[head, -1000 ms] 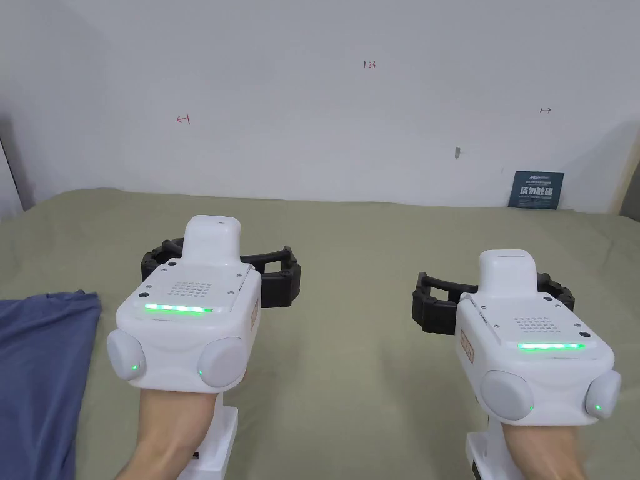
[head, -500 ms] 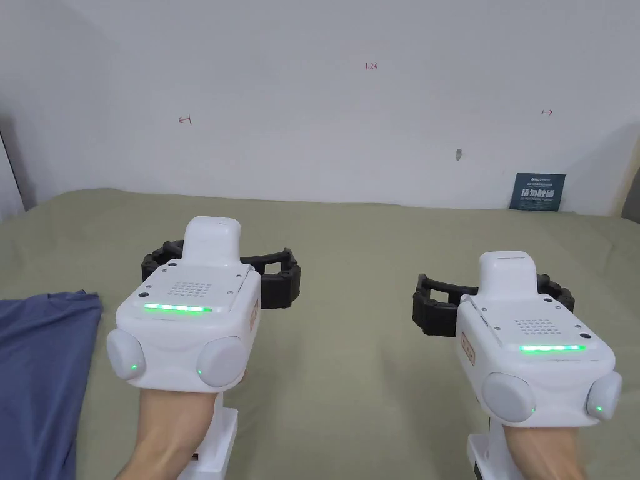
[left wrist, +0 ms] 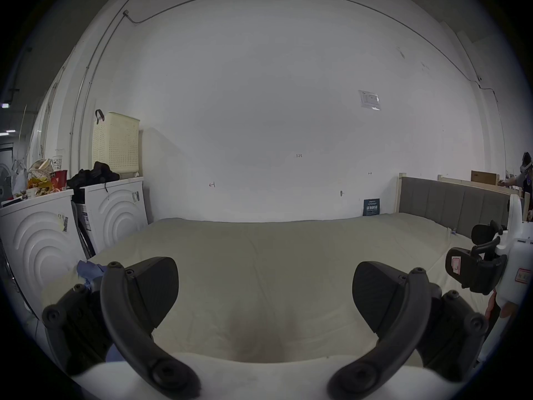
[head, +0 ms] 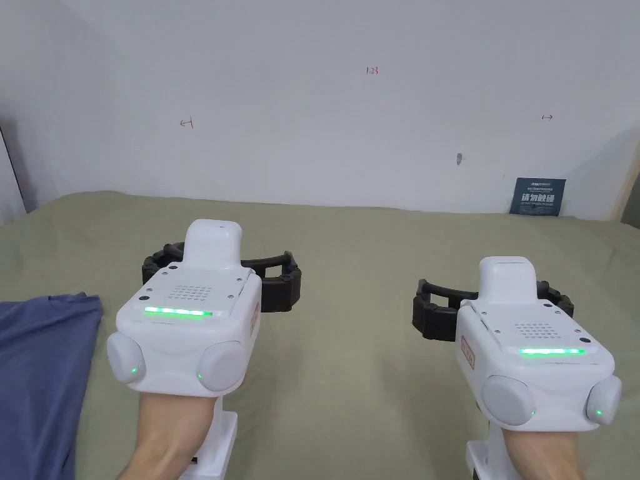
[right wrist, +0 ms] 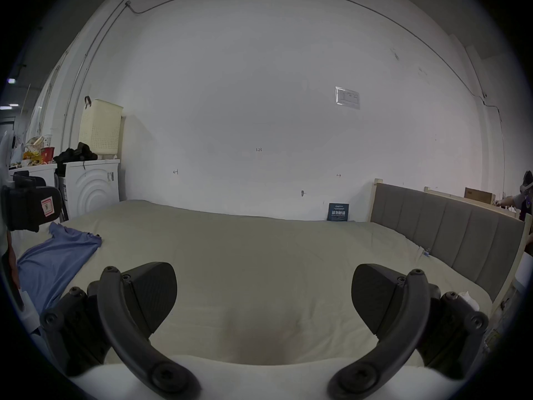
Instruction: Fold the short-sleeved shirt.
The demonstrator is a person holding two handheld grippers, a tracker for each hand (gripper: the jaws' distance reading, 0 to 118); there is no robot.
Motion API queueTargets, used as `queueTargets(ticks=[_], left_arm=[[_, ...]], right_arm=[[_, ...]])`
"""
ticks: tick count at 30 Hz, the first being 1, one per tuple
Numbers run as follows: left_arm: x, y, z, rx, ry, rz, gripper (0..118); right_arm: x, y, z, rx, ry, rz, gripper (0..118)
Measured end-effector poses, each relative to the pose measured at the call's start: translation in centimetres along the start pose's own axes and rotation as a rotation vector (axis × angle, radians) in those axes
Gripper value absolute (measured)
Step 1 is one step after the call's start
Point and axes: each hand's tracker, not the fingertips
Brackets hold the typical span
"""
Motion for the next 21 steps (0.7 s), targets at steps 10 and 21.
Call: queueTargets(ticks=[10, 21], left_arm=[[0.13, -0.09, 0.19, 0.002, 0.002, -0.013, 118], [0.25, 0.06, 0.34, 0.008, 0.002, -0.019, 118]], right_arm=[[-0.14, -0.03, 0.08, -0.010, 0.000, 0.000, 118], [0.02, 0.01, 0.09, -0.012, -0.002, 0.000, 118]])
